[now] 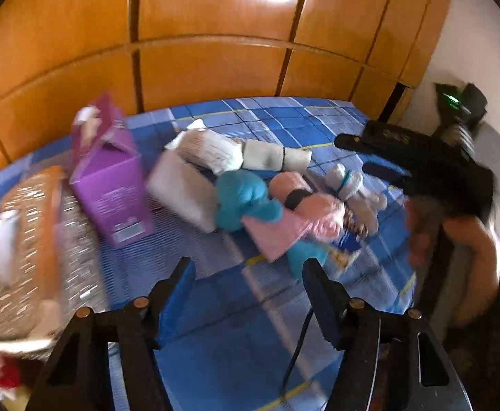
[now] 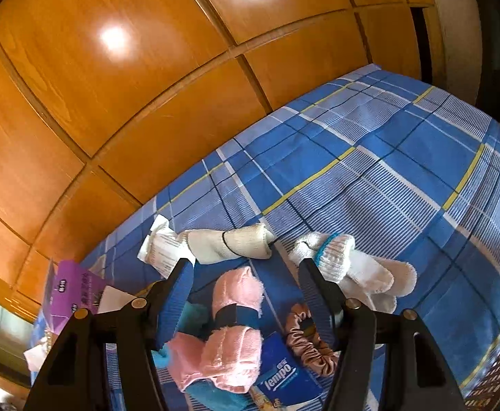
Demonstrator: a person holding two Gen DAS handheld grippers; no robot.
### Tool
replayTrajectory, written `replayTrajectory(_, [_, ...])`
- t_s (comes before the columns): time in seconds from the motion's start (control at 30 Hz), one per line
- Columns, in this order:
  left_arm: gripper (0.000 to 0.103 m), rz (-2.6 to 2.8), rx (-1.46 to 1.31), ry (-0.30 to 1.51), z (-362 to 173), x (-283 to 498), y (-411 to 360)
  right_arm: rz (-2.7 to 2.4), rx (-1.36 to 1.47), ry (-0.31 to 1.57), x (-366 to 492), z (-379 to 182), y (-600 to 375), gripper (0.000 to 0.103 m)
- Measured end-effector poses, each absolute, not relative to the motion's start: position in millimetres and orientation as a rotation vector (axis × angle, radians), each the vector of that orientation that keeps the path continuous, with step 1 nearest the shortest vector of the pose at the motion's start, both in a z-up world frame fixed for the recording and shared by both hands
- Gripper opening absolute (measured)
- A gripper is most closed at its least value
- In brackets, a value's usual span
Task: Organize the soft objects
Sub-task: 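Grasp the teal-and-pink plush with the left gripper while the right gripper grasps the white foam pad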
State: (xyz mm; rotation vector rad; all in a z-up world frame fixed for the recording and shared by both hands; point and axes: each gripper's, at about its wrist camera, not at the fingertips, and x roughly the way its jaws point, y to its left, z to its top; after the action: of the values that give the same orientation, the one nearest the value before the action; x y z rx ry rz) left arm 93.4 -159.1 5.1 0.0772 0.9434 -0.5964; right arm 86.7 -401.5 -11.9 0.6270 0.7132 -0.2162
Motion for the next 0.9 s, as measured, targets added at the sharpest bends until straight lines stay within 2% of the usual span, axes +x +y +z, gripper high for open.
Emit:
replayTrajectory(0.07, [0.067, -0.573, 0.065, 0.962, -2, 106, -172, -0.205, 0.634, 0.713, 87, -12, -402, 0.064])
replayTrajectory(0.13, [0.073, -0.560, 0.037, 1.006, -13, 123, -186, -0.197, 0.643, 0.708, 87, -11, -402, 0.064])
replayTrajectory(0.2, [0.076, -0.544, -0.002, 1.036, -23, 138, -197, -0.196, 0.652, 0.703, 86, -11, -403, 0.064])
replayTrajectory(0.37, [0.076, -0.485, -0.023, 1.098, -49, 165, -216, -0.169, 0.698, 0.704, 87, -14, -408, 0.065])
replayTrajectory(0.4, [0.074, -0.480, -0.019, 1.110, -53, 167, -218, -0.167, 0.699, 0.705, 87, -15, -408, 0.065])
replayTrajectory(0.47, [0.058, -0.491, 0.009, 1.132, -63, 168, -226, -0.169, 0.697, 0.704, 88, -15, -408, 0.065])
replayTrajectory(0.5, [0.046, -0.511, 0.030, 1.121, -65, 164, -228, -0.166, 0.697, 0.703, 88, -15, -408, 0.065])
replayTrajectory(0.57, [0.034, -0.536, 0.040, 1.094, -65, 156, -226, -0.165, 0.694, 0.702, 88, -15, -408, 0.065])
replayTrajectory(0.6, [0.023, -0.552, 0.031, 1.095, -65, 152, -223, -0.160, 0.693, 0.701, 88, -15, -407, 0.065])
replayTrajectory(0.9, [0.023, -0.604, 0.082, 1.036, -53, 95, -160, -0.040, 0.544, 0.791, 106, -17, -371, 0.064])
